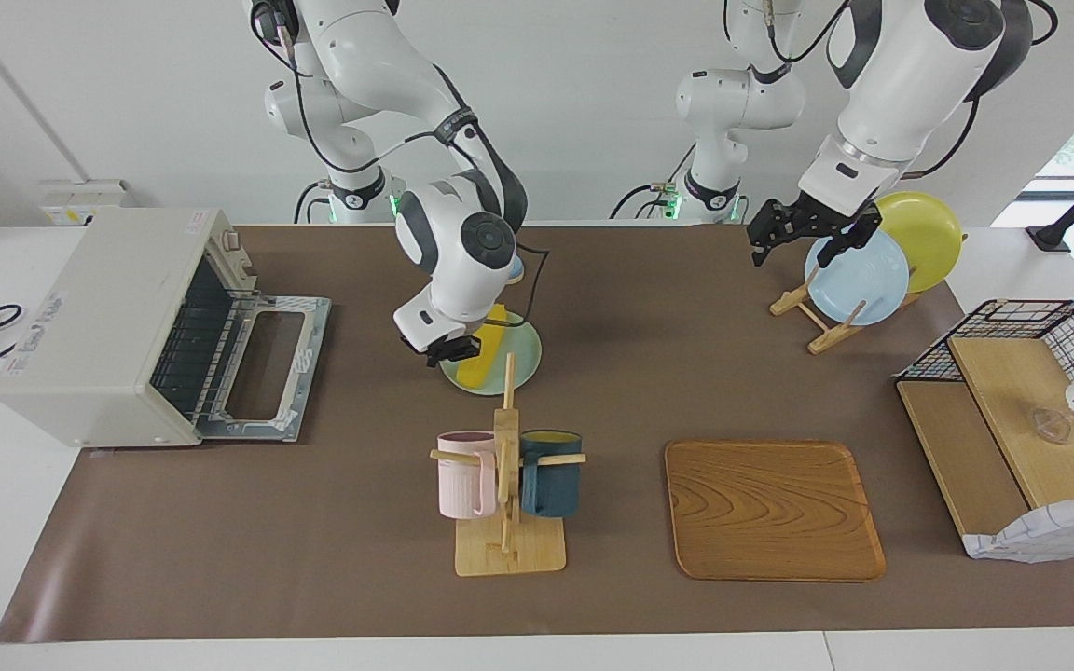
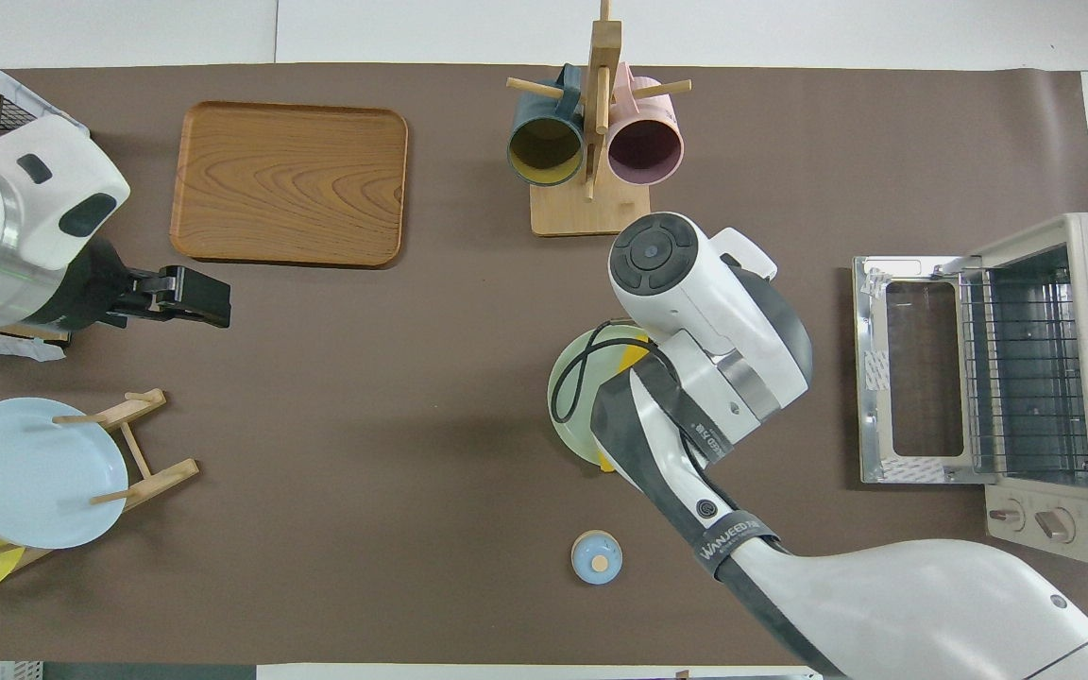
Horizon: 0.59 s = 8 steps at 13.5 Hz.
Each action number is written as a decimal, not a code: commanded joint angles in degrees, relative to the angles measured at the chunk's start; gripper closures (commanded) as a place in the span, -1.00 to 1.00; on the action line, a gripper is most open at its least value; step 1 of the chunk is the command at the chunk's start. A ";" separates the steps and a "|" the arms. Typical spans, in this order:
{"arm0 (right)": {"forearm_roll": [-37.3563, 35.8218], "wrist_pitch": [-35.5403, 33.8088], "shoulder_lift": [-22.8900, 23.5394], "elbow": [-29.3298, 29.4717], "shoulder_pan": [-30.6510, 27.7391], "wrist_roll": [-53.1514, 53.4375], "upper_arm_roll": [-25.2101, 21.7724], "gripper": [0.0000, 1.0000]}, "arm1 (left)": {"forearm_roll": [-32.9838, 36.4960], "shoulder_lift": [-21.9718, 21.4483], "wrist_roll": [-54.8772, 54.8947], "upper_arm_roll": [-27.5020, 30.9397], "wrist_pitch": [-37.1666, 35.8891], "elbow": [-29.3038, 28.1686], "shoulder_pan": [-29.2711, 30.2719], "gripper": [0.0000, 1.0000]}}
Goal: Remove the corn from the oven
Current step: 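Pull the green plate with corn out and set it on the table, then reach the left gripper to the corn while the right gripper withdraws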
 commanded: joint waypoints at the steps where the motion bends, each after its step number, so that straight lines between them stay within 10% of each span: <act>1: -2.58 1.63 -3.40 -6.11 -5.63 -0.23 0.72 1.00 | -0.99 -0.26 -0.52 0.57 2.45 -2.20 -2.20 -1.00; 8: -3.81 13.15 -5.16 -16.66 -15.23 -4.81 0.72 1.00 | -3.09 -0.17 -1.39 0.48 6.65 -5.88 -7.81 -1.00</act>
